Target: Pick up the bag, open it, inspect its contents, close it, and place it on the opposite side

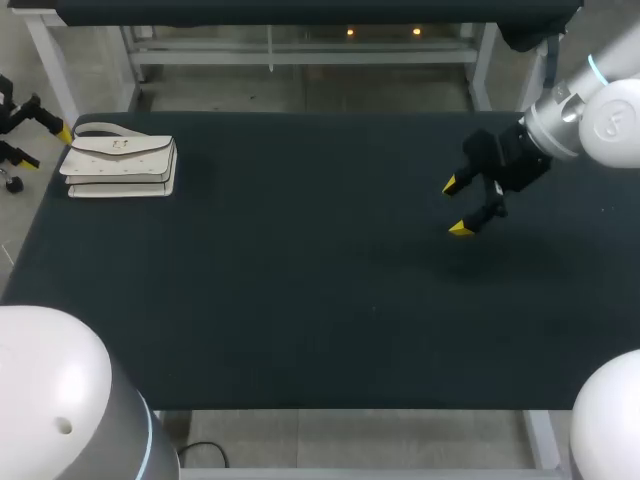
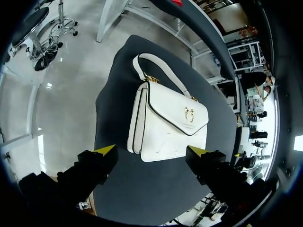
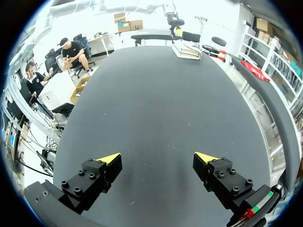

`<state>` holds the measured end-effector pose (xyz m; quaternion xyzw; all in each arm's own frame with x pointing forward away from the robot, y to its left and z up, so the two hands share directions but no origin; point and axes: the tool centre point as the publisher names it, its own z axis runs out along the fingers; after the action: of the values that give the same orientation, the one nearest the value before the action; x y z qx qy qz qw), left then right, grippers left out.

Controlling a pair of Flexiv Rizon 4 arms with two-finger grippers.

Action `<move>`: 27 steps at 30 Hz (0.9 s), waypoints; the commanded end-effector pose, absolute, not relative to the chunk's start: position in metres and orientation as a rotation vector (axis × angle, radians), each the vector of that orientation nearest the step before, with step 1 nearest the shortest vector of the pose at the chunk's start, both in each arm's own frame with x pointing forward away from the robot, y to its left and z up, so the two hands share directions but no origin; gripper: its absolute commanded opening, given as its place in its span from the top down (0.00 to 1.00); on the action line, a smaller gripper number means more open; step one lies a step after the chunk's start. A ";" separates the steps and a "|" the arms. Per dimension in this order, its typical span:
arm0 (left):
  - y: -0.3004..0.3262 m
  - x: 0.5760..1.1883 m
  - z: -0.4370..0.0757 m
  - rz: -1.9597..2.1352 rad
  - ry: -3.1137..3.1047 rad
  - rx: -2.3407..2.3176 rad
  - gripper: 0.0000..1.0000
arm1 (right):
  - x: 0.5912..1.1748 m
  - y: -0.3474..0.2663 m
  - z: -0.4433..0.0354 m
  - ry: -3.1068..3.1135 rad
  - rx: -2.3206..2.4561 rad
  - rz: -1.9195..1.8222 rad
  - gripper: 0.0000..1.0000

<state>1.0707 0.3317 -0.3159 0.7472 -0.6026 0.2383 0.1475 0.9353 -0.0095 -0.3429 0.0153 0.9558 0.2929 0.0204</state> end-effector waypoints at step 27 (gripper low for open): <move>0.326 1.103 -0.349 0.774 -1.656 2.039 0.57 | 0.935 -0.009 -0.344 2.961 0.048 0.910 0.00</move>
<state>1.0953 0.3234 -0.3465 0.7333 -0.5898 0.2812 0.1882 0.9352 -0.0094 -0.3430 0.0153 0.9558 0.2930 0.0204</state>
